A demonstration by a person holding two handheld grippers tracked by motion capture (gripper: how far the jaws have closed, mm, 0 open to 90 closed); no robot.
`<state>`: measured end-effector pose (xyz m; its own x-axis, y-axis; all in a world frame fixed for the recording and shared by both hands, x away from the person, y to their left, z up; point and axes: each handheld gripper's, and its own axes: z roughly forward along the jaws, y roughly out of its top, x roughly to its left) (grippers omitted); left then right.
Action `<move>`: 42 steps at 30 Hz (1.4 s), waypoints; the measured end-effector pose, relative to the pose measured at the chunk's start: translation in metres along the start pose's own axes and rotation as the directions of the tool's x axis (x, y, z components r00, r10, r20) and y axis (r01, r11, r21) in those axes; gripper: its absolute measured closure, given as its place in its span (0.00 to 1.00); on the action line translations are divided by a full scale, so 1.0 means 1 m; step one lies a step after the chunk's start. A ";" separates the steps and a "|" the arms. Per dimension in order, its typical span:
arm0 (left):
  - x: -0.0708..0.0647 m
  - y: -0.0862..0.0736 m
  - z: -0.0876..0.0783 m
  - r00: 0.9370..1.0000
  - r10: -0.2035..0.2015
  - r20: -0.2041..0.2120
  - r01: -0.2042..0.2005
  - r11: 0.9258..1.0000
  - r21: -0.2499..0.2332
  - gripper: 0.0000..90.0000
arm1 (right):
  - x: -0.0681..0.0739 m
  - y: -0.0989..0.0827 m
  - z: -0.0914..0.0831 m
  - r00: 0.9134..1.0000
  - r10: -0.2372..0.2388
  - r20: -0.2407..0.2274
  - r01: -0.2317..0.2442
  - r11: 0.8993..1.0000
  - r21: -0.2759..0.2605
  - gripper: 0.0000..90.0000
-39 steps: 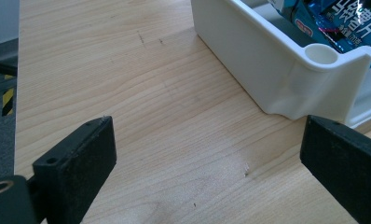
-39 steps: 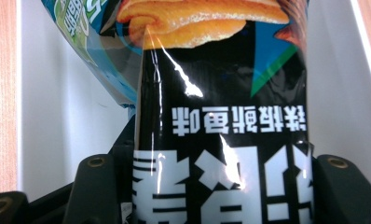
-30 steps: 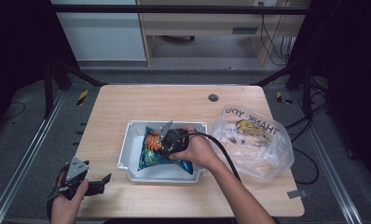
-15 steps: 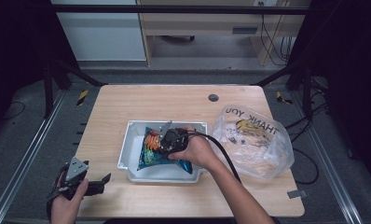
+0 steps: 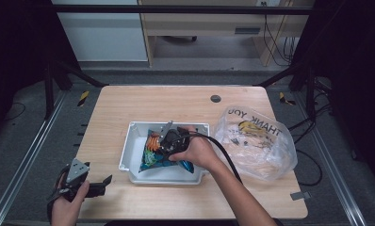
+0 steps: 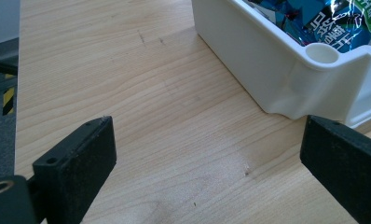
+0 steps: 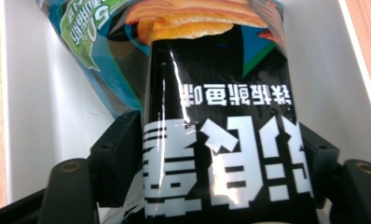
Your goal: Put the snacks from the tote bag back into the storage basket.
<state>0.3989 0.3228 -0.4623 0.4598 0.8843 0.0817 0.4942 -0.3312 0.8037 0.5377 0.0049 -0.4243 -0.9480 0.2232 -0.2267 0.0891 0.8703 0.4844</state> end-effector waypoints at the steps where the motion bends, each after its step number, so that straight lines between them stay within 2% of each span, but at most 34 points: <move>1: 0.000 0.000 0.000 1.000 0.000 0.000 0.000 1.000 0.000 0.03 | -0.001 0.000 0.000 1.000 -0.008 -0.005 0.008 1.000 0.004 0.30; 5: -0.001 0.000 0.000 1.000 0.003 0.003 -0.003 1.000 0.002 0.03 | 0.000 0.001 -0.001 1.000 0.002 0.001 -0.002 1.000 0.013 0.23; 12: 0.000 0.000 0.001 1.000 0.002 0.005 -0.002 1.000 0.007 0.03 | -0.005 0.001 -0.012 0.999 0.029 0.019 -0.029 1.000 -0.009 0.13; 15: 0.000 0.000 0.001 1.000 0.004 0.004 -0.004 1.000 0.006 0.03 | -0.007 0.000 -0.016 0.999 0.052 0.017 -0.051 0.998 -0.019 0.12; 23: 0.000 0.000 0.001 1.000 0.003 0.005 -0.003 1.000 0.009 0.03 | -0.006 0.001 -0.022 0.998 0.053 0.016 -0.052 0.997 -0.049 0.08; 27: 0.000 0.000 0.001 1.000 -0.002 0.001 0.002 1.000 0.005 0.03 | -0.007 0.002 -0.023 0.996 0.085 0.016 -0.084 0.996 -0.043 0.06; 32: 0.000 -0.001 0.001 1.000 -0.005 -0.001 0.005 1.000 0.003 0.03 | -0.005 0.003 -0.028 0.996 0.080 0.027 -0.078 0.995 -0.069 0.06; 37: 0.001 -0.002 0.000 1.000 -0.015 -0.005 0.015 1.000 0.005 0.03 | -0.005 0.002 -0.036 0.996 0.087 0.031 -0.084 0.993 -0.085 0.07; 42: 0.003 -0.002 0.000 1.000 -0.019 -0.010 0.019 1.000 0.005 0.03 | -0.006 0.000 -0.051 0.993 0.109 0.038 -0.103 0.987 -0.124 0.07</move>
<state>0.3994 0.3263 -0.4639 0.4426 0.8938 0.0722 0.5064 -0.3156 0.8025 0.5277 -0.0185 -0.3800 -0.9203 0.3332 -0.2049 0.1478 0.7812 0.6065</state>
